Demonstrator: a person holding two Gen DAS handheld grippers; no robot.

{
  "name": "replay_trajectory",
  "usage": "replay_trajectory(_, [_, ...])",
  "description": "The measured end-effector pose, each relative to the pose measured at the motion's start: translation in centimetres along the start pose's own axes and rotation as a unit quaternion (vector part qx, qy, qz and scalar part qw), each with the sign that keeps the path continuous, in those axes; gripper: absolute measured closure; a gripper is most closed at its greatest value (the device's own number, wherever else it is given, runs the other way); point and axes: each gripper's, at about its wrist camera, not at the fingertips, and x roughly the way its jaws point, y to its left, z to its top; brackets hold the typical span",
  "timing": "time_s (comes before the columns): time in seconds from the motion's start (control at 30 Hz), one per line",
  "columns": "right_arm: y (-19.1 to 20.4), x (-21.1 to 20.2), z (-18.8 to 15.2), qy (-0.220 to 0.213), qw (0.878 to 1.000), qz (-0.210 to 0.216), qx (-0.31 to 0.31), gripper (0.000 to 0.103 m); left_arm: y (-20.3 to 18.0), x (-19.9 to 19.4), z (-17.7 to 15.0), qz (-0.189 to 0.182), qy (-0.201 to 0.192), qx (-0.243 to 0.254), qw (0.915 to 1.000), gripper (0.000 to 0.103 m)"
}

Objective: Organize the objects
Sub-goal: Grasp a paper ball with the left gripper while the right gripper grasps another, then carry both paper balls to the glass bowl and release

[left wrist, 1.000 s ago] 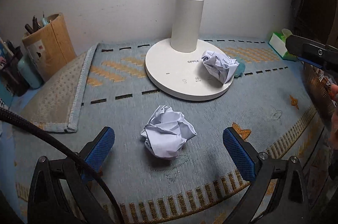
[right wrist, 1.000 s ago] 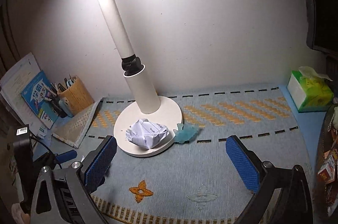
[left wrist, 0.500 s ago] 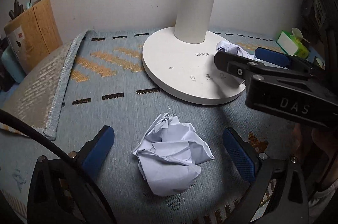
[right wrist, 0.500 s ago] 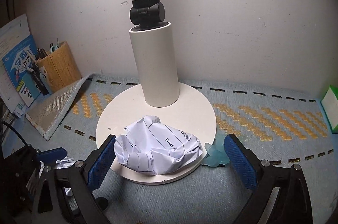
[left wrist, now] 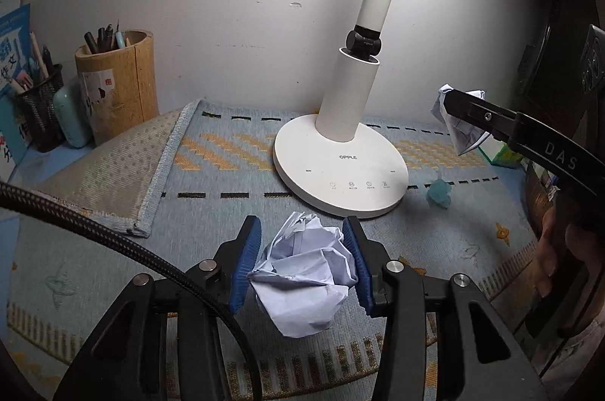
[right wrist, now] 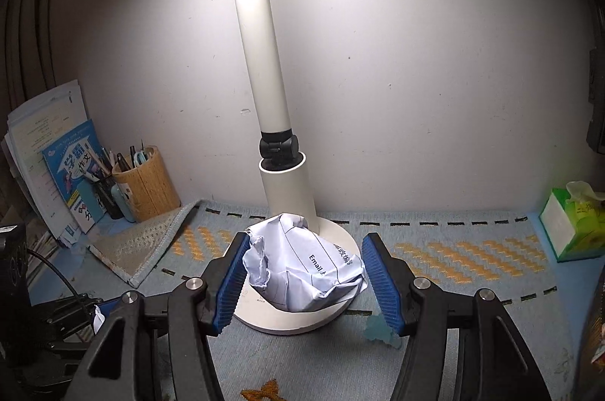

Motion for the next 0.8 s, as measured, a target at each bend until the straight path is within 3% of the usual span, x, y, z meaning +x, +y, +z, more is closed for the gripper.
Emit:
replay_trajectory(0.43, [-0.6,-8.1,1.6,-0.036,0.999,0.008,0.018,0.043,-3.1,-5.8,0.8,0.011,-0.031,0.008,0.9994,0.061])
replay_trajectory(0.8, [-7.9,-14.1,2.0,-0.064,0.996,-0.024,0.062,0.042,-10.0,-8.0,1.9,-0.008,-0.053,0.045,0.9975,0.061])
